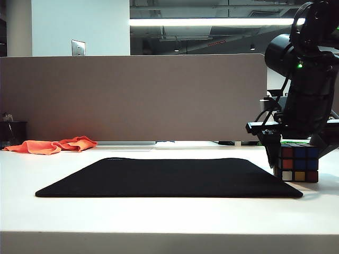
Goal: Pick up the cube on the right side of the mouse pad, then place it in the center of the mouse pad.
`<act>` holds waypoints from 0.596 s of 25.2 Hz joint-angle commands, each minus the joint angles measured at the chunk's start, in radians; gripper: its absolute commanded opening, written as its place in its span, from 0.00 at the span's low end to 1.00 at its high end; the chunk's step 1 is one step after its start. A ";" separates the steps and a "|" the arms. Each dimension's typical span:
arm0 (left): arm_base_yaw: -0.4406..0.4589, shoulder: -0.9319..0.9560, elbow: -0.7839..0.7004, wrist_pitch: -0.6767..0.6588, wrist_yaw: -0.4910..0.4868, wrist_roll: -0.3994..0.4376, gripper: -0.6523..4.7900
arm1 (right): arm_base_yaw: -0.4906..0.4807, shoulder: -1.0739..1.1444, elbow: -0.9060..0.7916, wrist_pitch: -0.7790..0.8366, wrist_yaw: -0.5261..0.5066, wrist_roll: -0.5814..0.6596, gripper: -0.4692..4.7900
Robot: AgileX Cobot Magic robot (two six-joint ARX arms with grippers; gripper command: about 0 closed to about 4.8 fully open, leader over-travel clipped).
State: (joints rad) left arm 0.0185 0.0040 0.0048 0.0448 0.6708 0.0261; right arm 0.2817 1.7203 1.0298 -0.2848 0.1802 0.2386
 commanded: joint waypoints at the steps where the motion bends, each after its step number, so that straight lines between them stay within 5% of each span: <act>1: 0.000 0.001 0.003 0.009 0.003 -0.001 0.11 | 0.000 -0.004 0.003 -0.003 0.004 0.001 0.76; 6: 0.001 0.001 0.003 0.009 0.003 -0.001 0.11 | 0.000 -0.004 0.003 -0.008 0.002 0.001 0.64; 15: 0.001 0.001 0.003 0.009 0.003 -0.001 0.11 | 0.000 -0.005 0.004 -0.002 0.002 0.001 0.64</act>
State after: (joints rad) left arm 0.0185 0.0044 0.0048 0.0448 0.6708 0.0257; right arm 0.2813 1.7203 1.0306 -0.2893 0.1799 0.2390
